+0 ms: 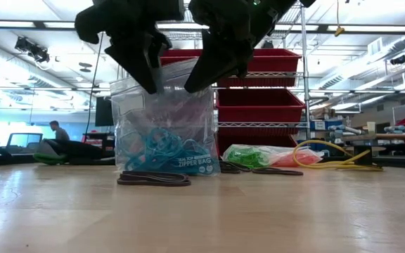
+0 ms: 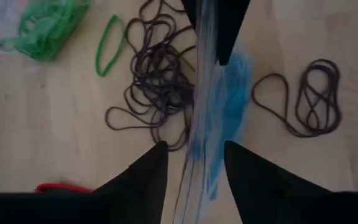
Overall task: Sort rubber bands
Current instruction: Close the transparent zip bag
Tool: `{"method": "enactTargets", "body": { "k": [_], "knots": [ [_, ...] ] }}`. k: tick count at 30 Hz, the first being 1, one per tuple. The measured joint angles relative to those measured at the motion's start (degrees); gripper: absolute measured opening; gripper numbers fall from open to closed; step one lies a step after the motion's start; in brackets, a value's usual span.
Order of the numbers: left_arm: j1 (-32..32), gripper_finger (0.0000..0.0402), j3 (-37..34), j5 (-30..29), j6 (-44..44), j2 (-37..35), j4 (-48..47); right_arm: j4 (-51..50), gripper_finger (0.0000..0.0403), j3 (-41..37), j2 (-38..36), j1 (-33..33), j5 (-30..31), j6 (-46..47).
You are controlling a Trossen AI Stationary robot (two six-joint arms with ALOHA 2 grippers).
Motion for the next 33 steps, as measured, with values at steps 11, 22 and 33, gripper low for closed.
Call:
{"method": "enactTargets", "body": {
  "k": [11,22,33],
  "knots": [
    [1.64,0.0008,-0.34,0.96,0.91,0.02,-0.36,-0.1,0.0,0.0,0.0,0.0,0.0,0.0],
    [1.64,0.0059,-0.44,-5.24,-2.54,-0.12,-7.02,-0.66,0.0,0.0,0.0,0.02,0.02,0.02],
    [1.57,0.0164,-0.44,-6.22,-3.14,-0.25,-9.5,-0.97,0.0,0.0,0.0,0.09,-0.04,0.02]
  ]
}}
